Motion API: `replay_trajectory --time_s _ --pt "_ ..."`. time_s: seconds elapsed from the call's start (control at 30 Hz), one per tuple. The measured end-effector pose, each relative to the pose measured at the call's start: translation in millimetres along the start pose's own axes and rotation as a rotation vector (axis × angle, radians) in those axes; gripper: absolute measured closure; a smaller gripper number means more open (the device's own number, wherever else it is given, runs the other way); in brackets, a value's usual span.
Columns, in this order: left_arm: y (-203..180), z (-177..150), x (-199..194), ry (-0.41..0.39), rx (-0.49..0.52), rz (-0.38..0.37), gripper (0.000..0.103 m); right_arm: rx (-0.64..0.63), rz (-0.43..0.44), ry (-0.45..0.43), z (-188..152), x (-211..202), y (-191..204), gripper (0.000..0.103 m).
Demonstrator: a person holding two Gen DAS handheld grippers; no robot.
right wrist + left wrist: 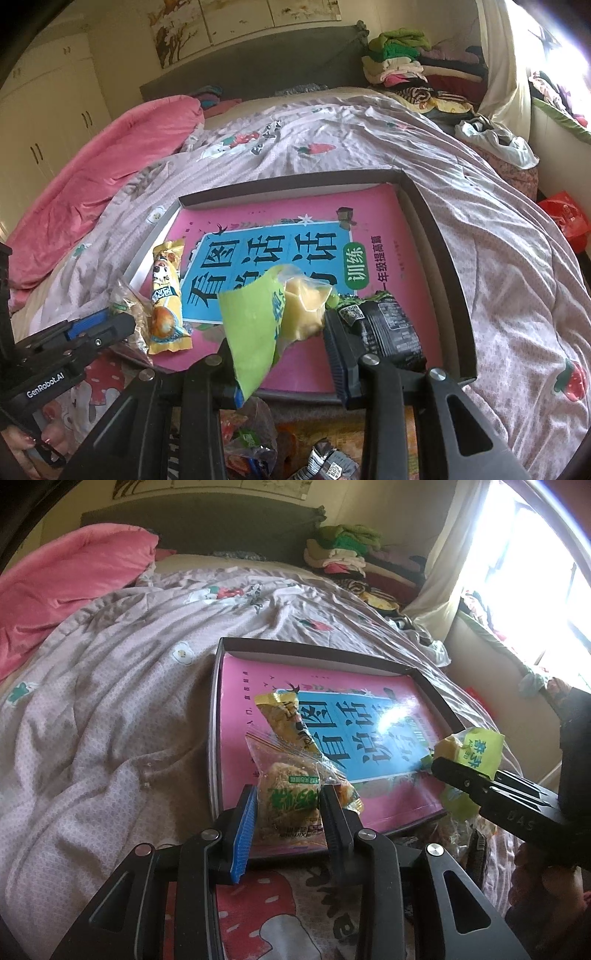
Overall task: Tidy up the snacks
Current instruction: 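Lower and release the bread bag in the tray while right tool releases the green packet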
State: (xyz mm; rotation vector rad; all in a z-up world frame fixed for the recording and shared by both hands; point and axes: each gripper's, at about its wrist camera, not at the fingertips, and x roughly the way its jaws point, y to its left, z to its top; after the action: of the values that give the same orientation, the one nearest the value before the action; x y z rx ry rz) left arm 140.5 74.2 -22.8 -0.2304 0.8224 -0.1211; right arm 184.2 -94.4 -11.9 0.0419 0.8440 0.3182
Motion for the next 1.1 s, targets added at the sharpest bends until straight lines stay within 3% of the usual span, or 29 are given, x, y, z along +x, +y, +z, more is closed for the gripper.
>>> replay_trajectory --time_s 1.1 --pt "3 0 0 0.005 -0.022 -0.015 0.065 0.041 0.028 -0.020 1 -15 -7 0.065"
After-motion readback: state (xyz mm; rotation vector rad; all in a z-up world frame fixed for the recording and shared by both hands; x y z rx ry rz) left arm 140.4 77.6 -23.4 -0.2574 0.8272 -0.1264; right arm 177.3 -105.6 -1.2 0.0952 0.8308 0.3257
